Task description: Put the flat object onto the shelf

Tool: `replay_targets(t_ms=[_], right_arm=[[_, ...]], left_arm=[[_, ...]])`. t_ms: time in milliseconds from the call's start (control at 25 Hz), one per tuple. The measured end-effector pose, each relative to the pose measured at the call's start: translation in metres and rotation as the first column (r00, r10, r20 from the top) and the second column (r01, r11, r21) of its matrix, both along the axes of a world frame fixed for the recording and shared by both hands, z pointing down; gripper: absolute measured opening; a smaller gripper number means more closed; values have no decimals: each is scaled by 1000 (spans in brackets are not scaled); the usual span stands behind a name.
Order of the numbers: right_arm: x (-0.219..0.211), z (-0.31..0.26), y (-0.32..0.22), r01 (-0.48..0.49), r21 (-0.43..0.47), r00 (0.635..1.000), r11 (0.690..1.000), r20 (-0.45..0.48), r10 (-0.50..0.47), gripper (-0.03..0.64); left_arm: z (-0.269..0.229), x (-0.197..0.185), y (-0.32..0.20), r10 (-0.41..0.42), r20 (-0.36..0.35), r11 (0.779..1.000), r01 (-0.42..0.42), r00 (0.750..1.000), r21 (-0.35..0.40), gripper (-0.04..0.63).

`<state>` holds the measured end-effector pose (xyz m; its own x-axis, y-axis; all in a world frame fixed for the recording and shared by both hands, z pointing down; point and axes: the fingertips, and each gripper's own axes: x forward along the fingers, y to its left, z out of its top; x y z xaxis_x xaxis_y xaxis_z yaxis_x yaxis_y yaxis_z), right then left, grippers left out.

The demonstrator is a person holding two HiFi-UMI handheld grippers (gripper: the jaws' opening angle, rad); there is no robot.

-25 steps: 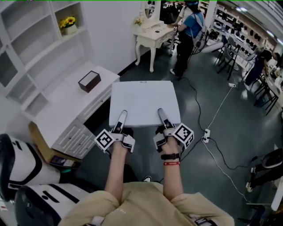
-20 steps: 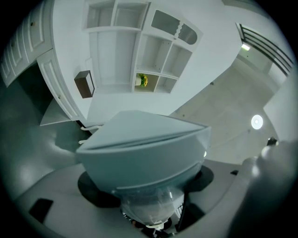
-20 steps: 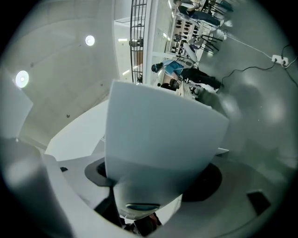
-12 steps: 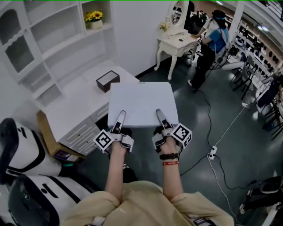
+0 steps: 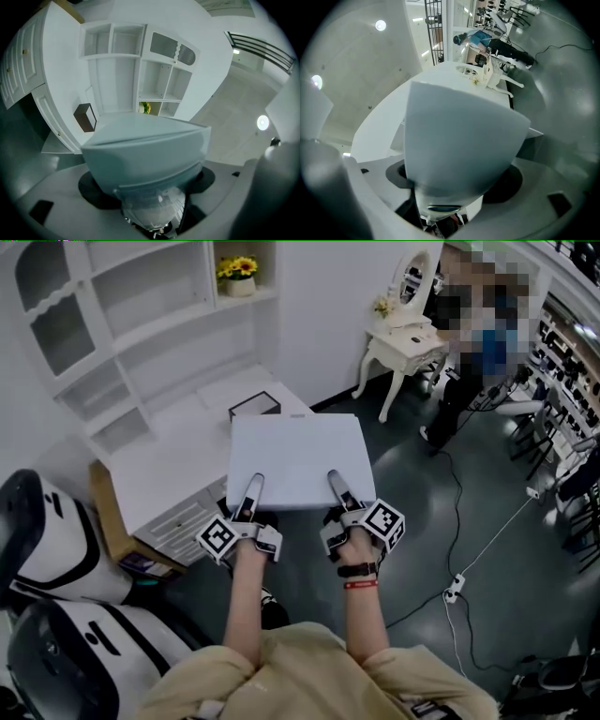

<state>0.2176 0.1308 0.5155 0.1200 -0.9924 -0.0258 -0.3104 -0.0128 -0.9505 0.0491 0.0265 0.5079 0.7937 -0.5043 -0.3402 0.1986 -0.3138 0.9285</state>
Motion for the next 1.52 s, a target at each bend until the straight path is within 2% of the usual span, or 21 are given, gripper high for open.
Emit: replay_targets(t_ms=[400, 800, 1160, 1360, 1520], right_arm=[[-24, 5, -78, 119, -10, 993, 993, 13, -119, 377], [-66, 16, -155, 274, -16, 961, 962, 39, -273, 373], [-101, 16, -211, 355, -33, 934, 934, 53, -353, 370], [-115, 10, -248, 366, -5, 929, 931, 53, -365, 370], [-113, 8, -262, 359, -23, 933, 933, 34, -359, 370]], left_arm=[[3, -36, -60, -134, 10, 991, 134, 991, -4, 364], [11, -87, -112, -279, 19, 960, 280, 960, -8, 360], [8, -126, -153, -356, 12, 934, 356, 934, -21, 359], [4, -141, -185, -370, 2, 928, 370, 929, -33, 359], [6, -140, -201, -372, 3, 928, 372, 928, -32, 357]])
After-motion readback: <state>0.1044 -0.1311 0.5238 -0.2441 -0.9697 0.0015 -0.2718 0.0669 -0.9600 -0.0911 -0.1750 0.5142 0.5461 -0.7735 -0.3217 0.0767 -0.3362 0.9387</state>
